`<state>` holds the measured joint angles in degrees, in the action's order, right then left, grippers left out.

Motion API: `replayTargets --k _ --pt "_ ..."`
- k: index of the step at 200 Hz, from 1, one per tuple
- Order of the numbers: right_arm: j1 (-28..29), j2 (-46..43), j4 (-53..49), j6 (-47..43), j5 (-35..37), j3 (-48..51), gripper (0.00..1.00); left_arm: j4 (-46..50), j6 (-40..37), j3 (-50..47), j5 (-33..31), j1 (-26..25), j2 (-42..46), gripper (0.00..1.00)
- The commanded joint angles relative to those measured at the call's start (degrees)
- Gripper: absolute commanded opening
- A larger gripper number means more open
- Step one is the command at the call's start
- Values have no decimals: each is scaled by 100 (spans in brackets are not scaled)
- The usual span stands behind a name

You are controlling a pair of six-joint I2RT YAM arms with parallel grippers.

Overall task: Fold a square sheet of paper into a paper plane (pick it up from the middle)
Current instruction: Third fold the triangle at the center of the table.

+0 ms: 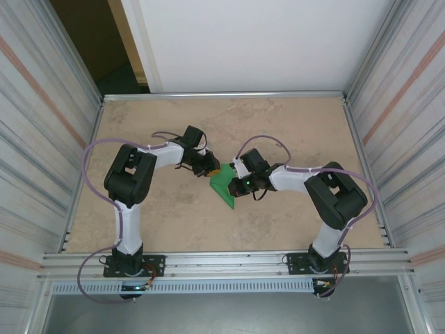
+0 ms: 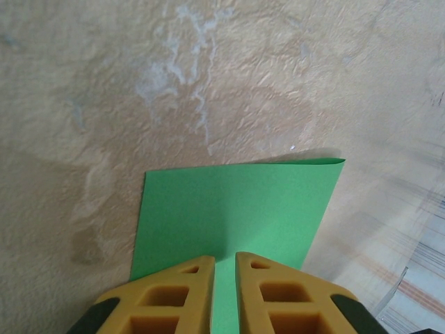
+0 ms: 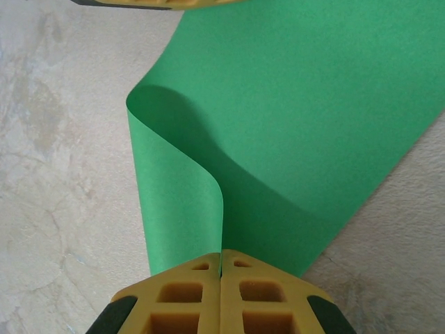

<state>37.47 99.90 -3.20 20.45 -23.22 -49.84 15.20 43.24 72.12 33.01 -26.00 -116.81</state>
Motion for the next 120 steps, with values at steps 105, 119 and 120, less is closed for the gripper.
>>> replayTargets --k 105,119,120 --pt "-39 220 -206 88 204 -182 1 394 -151 70 -98 -56 -190 18" --pt "-39 232 -212 91 213 -192 1 389 -149 57 -85 -62 -218 18" --pt "-39 236 -214 91 208 -192 1 388 -154 57 -85 -63 -219 18"
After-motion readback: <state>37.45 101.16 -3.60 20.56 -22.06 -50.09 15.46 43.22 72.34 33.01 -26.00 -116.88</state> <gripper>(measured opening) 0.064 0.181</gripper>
